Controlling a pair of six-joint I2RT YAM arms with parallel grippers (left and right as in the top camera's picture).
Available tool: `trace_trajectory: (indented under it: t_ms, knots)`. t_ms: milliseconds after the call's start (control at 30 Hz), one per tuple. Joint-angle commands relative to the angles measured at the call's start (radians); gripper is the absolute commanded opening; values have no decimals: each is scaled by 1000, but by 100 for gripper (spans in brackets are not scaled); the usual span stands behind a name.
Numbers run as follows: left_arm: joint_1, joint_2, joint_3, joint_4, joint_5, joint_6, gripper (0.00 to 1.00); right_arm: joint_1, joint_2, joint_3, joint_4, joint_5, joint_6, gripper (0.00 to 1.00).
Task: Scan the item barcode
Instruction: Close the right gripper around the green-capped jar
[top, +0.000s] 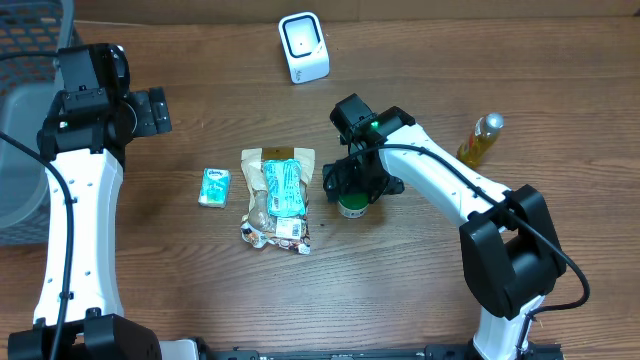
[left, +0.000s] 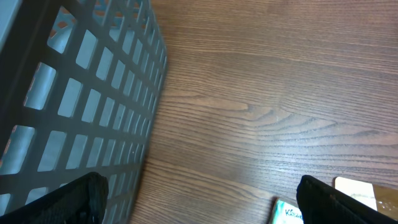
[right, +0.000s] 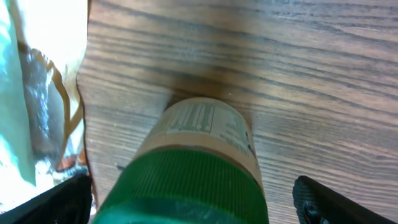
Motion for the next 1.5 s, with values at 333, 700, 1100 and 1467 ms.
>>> trace_trajectory:
  t_ms: [333, 700, 1100, 1467]
  knots:
    - [-7, -13, 15, 1, 2, -10, 100, 41, 6, 6, -24, 48, 404, 81]
    - [-7, -13, 15, 0, 2, -10, 100, 56, 6, 6, -50, 95, 393, 70]
    - [-7, -13, 15, 1, 2, -10, 100, 56, 6, 6, -51, 122, 286, 62]
    - [-7, -13, 15, 1, 2, -10, 100, 56, 6, 6, -40, 119, -5, 64]
